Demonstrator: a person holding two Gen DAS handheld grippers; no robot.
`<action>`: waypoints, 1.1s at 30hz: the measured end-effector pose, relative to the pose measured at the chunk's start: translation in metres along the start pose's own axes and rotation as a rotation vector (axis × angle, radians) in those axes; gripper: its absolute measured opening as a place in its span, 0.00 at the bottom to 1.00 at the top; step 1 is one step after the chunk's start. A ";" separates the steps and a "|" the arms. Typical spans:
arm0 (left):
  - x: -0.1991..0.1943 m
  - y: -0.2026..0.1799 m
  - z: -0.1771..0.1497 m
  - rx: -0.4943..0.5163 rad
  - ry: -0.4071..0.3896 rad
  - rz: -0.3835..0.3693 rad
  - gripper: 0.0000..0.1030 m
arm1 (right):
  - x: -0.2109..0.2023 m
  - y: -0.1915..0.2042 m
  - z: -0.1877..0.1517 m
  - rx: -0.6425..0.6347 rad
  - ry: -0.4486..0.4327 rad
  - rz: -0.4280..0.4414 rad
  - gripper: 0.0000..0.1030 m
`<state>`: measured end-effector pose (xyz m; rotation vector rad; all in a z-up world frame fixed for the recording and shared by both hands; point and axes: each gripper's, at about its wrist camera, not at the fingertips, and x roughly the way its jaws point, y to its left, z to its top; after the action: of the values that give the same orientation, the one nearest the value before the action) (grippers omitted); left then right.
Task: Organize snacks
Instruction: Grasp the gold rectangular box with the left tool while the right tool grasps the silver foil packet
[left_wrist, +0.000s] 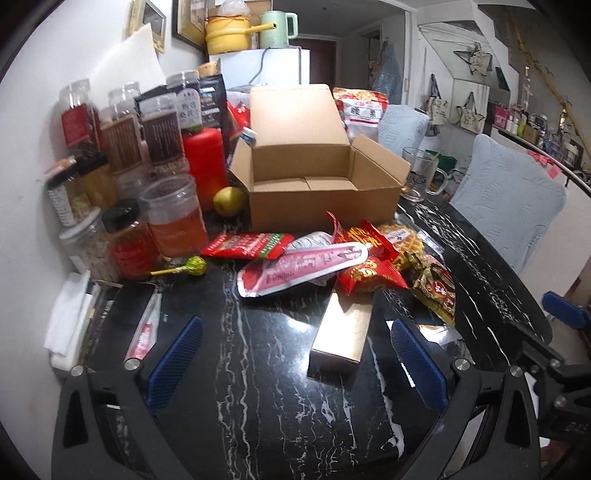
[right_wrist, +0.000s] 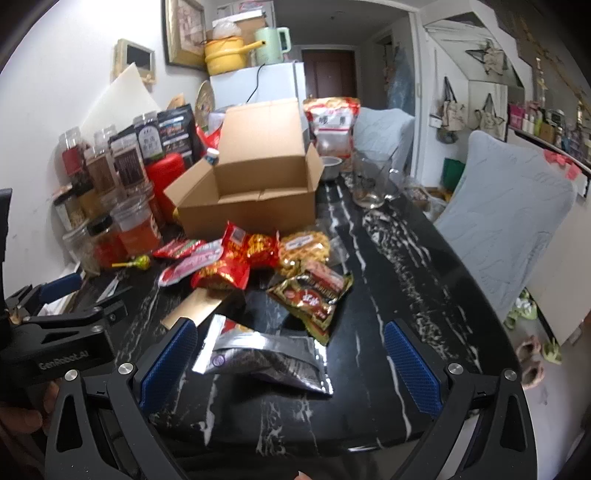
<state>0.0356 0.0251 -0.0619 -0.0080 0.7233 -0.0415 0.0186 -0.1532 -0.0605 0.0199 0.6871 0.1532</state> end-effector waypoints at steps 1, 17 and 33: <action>0.001 0.000 -0.001 0.003 0.003 -0.005 1.00 | 0.003 0.000 -0.001 -0.004 0.006 0.005 1.00; 0.062 -0.020 -0.008 0.128 0.091 0.040 1.00 | 0.055 -0.010 -0.009 -0.045 0.104 0.027 1.00; 0.095 -0.017 -0.015 0.107 0.218 -0.121 0.79 | 0.073 -0.042 -0.021 -0.040 0.191 0.150 1.00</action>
<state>0.0965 0.0048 -0.1361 0.0554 0.9370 -0.1991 0.0663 -0.1848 -0.1256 0.0182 0.8738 0.3157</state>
